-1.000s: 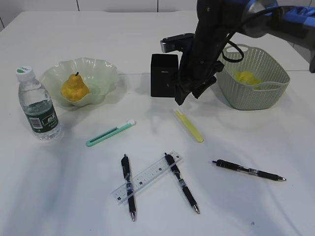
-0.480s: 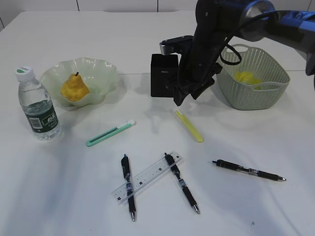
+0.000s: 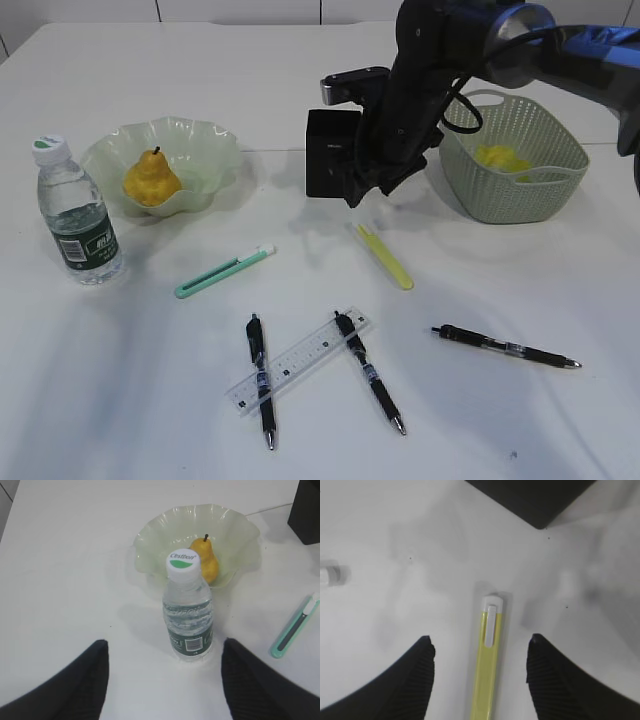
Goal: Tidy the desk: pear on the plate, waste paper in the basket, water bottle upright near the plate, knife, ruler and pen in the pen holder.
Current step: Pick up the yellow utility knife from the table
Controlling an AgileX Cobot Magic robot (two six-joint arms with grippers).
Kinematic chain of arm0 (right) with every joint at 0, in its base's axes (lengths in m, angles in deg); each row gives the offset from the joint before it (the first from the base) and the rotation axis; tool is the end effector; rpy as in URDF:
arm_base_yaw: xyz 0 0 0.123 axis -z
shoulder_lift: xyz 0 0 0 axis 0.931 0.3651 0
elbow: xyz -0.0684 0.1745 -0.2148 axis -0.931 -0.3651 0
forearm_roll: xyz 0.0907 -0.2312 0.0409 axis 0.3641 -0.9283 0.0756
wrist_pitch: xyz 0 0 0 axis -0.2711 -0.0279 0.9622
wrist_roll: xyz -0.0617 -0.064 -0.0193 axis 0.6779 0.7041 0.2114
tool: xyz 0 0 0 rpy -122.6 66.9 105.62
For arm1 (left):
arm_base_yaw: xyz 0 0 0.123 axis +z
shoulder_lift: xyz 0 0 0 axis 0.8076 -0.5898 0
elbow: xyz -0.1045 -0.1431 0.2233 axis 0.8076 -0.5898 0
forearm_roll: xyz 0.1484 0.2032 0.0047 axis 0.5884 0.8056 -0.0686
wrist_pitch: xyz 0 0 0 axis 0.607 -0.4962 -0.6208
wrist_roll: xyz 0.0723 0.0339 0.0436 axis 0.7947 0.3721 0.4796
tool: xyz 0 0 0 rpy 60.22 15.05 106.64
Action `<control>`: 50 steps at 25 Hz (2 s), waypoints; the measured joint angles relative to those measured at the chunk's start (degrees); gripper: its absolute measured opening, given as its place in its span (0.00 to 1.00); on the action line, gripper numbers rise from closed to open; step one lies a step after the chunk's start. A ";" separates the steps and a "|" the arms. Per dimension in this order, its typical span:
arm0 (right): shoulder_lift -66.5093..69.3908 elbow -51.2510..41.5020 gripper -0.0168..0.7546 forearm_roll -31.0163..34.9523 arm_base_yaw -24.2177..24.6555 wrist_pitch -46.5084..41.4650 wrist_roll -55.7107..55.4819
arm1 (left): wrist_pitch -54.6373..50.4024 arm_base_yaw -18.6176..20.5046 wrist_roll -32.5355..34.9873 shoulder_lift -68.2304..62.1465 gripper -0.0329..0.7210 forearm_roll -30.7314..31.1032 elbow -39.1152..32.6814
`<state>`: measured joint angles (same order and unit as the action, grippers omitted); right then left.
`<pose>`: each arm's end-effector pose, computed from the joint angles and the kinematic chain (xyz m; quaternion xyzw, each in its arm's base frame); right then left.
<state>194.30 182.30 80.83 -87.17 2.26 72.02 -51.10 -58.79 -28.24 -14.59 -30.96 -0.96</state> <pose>0.4840 0.1720 0.1869 -0.2451 0.9560 0.0594 0.1496 0.2083 -0.0162 0.2784 0.0838 0.8520 0.0173 0.5165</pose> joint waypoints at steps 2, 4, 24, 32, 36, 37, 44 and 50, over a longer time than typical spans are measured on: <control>0.00 0.00 0.59 0.24 0.00 0.74 0.00 | 0.00 0.00 0.00 0.00 0.70 0.00 0.00; 0.00 0.00 0.59 0.34 0.00 0.87 0.00 | 0.00 0.00 0.00 0.00 0.70 -0.38 0.00; 4.53 0.00 0.59 0.61 0.00 1.30 0.00 | -1.25 0.00 0.00 0.00 0.68 -1.17 0.00; 4.53 0.13 0.59 -0.30 0.00 1.30 -0.10 | -1.34 0.00 0.00 0.00 0.67 -1.17 0.00; 5.18 0.13 0.59 -0.42 0.00 1.06 -0.10 | -1.34 0.00 0.00 0.00 0.66 -1.17 0.00; 5.51 0.13 0.59 -0.42 0.00 0.85 -0.10 | -1.37 0.00 0.00 0.00 0.66 -1.17 0.00; 5.76 0.13 0.59 -0.78 0.00 0.10 -0.10 | -1.58 0.00 0.00 0.00 0.66 -1.19 0.00; 6.80 0.13 0.59 -1.55 0.00 -2.42 -0.10 | -1.68 0.00 0.00 0.00 0.66 -1.19 0.00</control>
<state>201.10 182.43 79.28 -87.17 -0.16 71.92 -52.78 -58.79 -28.24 -14.59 -32.16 -0.96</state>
